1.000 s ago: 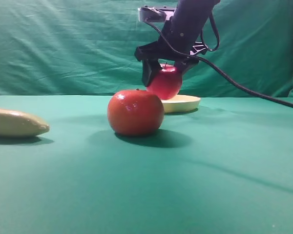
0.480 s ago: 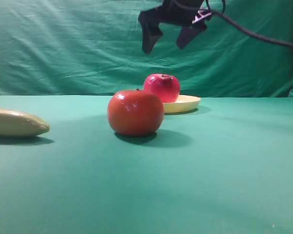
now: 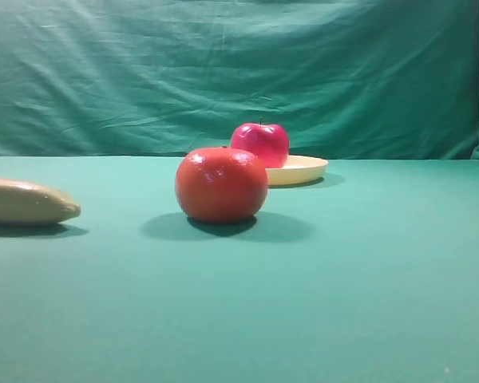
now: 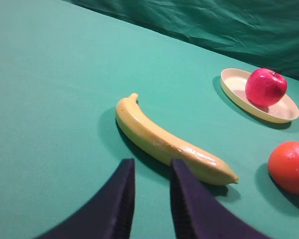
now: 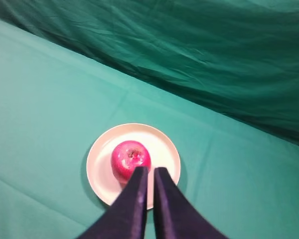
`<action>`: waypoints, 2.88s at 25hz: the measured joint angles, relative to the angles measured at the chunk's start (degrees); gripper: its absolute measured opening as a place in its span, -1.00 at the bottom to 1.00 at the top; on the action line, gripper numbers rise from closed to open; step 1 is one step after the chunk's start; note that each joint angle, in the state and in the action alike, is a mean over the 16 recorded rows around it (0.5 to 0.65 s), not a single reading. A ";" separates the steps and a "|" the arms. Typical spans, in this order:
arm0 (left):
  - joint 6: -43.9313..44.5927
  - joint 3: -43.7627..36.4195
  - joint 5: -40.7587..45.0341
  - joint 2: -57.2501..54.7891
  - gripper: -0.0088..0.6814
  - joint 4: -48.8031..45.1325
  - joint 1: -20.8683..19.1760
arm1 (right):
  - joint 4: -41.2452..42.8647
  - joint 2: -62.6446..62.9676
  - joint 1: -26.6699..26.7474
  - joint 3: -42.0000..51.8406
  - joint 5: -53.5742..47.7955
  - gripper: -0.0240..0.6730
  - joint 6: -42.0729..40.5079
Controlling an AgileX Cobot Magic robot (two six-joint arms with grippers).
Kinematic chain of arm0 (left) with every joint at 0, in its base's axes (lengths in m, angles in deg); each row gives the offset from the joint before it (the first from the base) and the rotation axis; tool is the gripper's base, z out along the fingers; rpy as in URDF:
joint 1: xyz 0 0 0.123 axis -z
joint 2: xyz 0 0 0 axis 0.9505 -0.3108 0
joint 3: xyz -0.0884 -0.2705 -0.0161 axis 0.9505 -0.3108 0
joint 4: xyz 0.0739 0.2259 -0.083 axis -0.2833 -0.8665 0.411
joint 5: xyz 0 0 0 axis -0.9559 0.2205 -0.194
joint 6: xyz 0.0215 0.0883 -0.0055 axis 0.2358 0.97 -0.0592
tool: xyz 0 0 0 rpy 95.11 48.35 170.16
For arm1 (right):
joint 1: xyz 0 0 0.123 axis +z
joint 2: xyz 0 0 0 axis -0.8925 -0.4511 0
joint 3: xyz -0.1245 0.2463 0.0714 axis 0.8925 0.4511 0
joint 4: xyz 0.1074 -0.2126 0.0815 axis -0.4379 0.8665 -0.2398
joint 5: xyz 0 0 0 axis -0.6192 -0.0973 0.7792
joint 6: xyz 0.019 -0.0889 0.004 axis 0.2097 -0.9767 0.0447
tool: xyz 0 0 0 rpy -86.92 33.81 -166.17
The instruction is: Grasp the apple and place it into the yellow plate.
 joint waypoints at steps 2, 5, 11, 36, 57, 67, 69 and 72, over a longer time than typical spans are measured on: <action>0.00 0.00 0.00 0.00 -0.52 0.00 0.00 | -0.16 3.47 0.00 2.28 -0.90 -0.93 0.41; 0.00 0.00 0.00 0.00 -0.52 0.00 0.00 | -0.37 9.23 0.00 6.58 -1.88 -0.93 0.60; 0.00 0.00 0.00 0.00 -0.52 0.00 0.00 | -0.33 22.35 0.00 16.73 -4.44 -0.93 0.68; 0.00 0.00 0.00 0.00 -0.52 0.00 0.00 | 4.55 61.05 -4.32 50.92 0.53 -0.93 2.88; 0.00 0.00 0.00 0.00 -0.52 0.00 0.00 | 2.60 84.77 -21.32 87.17 23.86 -0.93 5.70; 0.00 0.00 0.00 0.00 -0.52 0.00 0.00 | 0.95 86.75 -24.72 97.16 28.27 -0.93 6.66; 0.00 0.00 0.00 0.00 -0.52 0.00 0.00 | 0.80 86.75 -24.91 98.01 28.65 -0.93 6.79; 0.00 0.00 0.00 0.00 -0.52 0.00 0.00 | 0.65 86.75 -24.99 98.74 28.97 -0.93 6.86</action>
